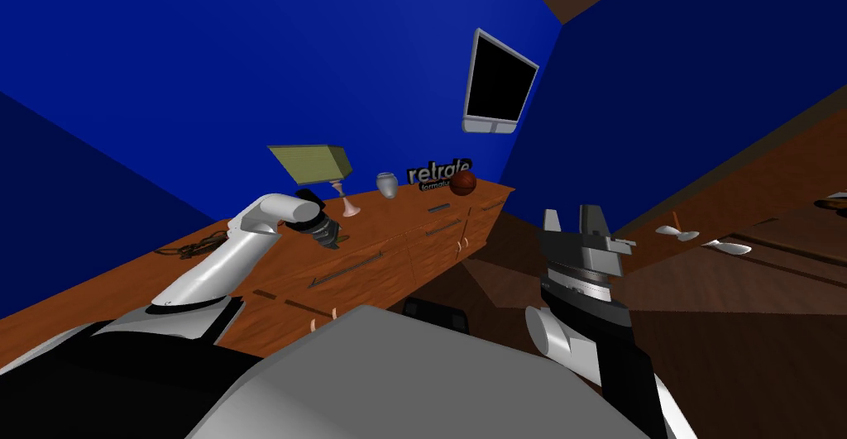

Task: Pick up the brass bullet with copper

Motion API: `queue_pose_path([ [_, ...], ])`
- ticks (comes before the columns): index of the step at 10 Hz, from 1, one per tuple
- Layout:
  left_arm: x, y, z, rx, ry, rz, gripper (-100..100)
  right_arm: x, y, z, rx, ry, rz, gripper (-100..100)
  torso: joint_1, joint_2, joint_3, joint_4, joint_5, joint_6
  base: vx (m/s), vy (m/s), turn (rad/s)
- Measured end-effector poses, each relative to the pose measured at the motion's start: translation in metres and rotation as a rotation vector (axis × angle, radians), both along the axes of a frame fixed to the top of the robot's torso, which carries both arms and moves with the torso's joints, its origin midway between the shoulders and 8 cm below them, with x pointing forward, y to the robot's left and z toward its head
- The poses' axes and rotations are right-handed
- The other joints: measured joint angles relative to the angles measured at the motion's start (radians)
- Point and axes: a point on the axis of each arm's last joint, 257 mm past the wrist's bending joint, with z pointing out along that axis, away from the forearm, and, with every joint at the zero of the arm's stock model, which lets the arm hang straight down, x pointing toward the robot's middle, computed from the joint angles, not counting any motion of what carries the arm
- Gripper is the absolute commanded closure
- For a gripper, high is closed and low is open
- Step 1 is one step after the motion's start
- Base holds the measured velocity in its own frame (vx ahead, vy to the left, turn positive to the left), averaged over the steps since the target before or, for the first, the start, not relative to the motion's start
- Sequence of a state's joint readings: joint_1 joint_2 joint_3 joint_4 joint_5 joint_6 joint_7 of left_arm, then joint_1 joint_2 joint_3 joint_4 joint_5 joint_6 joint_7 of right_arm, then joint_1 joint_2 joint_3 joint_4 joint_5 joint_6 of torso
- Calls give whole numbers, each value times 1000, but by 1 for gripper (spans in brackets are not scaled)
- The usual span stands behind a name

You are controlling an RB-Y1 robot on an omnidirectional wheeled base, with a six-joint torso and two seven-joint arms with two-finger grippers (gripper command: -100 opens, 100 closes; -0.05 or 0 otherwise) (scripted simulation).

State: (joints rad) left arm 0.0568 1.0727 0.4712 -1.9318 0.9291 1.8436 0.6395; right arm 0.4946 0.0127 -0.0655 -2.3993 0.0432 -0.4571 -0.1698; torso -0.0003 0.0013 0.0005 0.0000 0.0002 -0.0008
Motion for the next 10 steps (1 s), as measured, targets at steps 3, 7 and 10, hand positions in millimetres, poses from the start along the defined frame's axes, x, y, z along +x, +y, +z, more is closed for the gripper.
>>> queue_pose_path([
  [3,2,4,-6,1,-2,0,100,0,0,0,0,0,0,0,1,-1,-1,0,1,0,0,0,0],
  [7,2,4,-6,1,-3,0,0,0,0,0,0,0,0,0,2,-2,-1,-1,1,0,0,0,0],
  [10,0,-1,5,1,-4,-6,100,0,0,0,0,0,0,0,2,-1,-1,-1,1,0,3,3,22],
])
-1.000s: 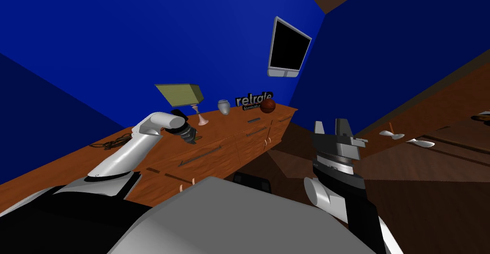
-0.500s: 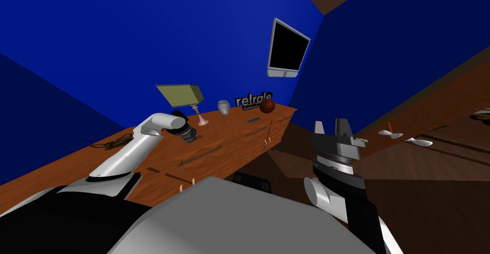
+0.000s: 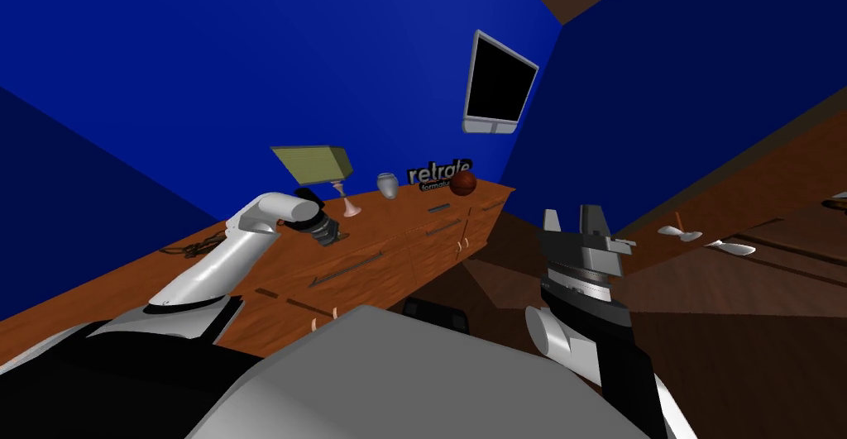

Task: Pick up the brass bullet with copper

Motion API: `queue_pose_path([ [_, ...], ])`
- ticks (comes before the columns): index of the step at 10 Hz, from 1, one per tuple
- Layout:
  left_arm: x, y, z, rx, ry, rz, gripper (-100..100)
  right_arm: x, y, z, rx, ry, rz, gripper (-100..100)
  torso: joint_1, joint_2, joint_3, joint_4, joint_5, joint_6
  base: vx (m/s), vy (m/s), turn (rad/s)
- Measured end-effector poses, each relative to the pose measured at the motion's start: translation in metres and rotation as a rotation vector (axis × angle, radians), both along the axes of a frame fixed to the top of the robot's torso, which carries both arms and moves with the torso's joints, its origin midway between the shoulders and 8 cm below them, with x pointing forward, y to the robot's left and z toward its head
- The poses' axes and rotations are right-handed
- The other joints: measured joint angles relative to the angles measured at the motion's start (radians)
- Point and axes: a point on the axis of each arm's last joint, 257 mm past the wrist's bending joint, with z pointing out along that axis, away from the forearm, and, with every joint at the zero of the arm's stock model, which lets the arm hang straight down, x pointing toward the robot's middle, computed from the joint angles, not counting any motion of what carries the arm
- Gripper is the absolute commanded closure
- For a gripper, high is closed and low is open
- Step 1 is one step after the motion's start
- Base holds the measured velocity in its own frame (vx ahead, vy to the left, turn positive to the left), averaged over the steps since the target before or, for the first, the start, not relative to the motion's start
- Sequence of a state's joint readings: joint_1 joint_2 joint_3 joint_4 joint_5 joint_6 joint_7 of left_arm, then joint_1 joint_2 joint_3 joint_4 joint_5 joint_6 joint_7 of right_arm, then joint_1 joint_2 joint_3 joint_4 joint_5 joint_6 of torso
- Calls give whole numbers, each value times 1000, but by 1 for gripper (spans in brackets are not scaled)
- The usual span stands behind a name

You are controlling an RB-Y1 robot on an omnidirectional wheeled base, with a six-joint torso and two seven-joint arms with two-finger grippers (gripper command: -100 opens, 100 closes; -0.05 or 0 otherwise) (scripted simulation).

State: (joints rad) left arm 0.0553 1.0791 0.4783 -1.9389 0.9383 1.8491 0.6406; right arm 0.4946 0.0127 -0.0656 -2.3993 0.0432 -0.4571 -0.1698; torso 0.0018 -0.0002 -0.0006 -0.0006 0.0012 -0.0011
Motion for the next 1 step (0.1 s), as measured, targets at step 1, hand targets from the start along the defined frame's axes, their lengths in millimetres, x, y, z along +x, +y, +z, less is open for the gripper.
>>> queue_pose_path([
  [1,-1,0,1,0,1,1,0,0,0,0,0,0,0,0,0,0,0,0,0,0,0,0,0],
])
